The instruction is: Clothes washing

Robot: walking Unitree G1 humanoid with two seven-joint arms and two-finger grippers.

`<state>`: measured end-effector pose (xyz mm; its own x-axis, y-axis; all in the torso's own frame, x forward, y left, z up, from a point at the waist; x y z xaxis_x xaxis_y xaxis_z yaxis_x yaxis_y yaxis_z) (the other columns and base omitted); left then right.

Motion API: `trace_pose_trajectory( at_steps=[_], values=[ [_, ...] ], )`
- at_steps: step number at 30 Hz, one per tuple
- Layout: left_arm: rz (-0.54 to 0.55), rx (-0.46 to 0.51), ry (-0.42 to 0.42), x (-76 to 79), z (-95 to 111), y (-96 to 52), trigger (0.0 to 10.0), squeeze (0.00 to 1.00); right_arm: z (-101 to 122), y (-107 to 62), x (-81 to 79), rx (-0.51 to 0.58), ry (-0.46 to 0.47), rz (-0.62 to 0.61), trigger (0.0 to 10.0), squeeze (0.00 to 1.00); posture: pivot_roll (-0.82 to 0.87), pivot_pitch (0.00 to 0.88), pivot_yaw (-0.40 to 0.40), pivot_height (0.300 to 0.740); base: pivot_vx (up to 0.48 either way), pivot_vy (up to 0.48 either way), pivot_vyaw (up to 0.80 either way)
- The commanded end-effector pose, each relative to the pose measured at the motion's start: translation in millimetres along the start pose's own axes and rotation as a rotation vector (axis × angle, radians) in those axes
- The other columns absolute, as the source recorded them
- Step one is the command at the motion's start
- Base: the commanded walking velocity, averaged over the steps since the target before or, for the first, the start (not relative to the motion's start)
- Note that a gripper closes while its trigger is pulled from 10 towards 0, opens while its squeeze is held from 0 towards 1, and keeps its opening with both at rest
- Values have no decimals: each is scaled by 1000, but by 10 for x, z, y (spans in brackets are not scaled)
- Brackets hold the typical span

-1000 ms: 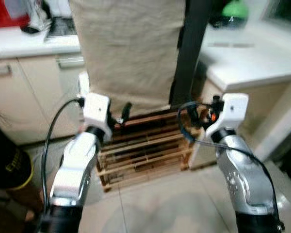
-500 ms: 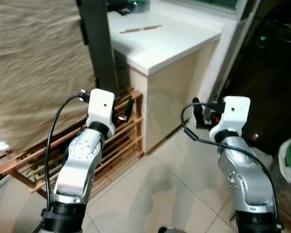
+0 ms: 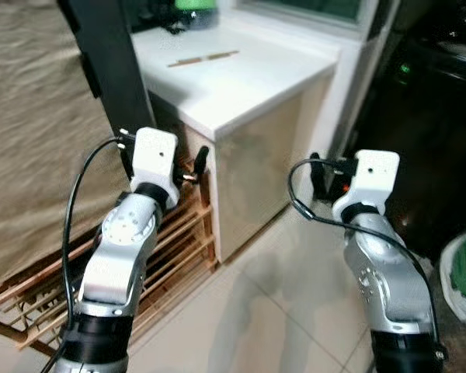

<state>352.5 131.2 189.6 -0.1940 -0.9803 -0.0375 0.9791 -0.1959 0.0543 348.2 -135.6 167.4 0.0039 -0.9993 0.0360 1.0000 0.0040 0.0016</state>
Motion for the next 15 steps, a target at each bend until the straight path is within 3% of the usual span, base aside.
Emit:
trace_pose_trajectory(
  at_steps=[1,3,15],
  values=[
    [-19,-6,-15,41,31,17,10000,0,4,0,-19,-5,13,15,10000,0,-39,0,13,740,319,0,0],
    [-22,-11,-29,53,34,20,10000,0,18,6,-19,-4,17,18,10000,0,-38,0,13,740,326,0,0],
    [-43,44,18,55,181,71,10000,0,185,42,-72,34,36,50,10000,0,-32,0,5,740,328,0,-800]
  ],
)
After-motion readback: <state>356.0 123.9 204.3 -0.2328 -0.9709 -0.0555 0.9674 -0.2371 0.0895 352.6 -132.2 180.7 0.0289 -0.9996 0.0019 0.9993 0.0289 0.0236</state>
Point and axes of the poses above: a point about 5 cm out from each wrist's last joint towards the gripper, its own y axis pointing out of the wrist towards the gripper, its own z axis along the axis of the wrist's last joint, x = y × z, the point moved 5 cm from there along y, pointing out of the wrist towards the gripper, and after that the axes turned 6 degrees about -y, right-handed, at the moved point
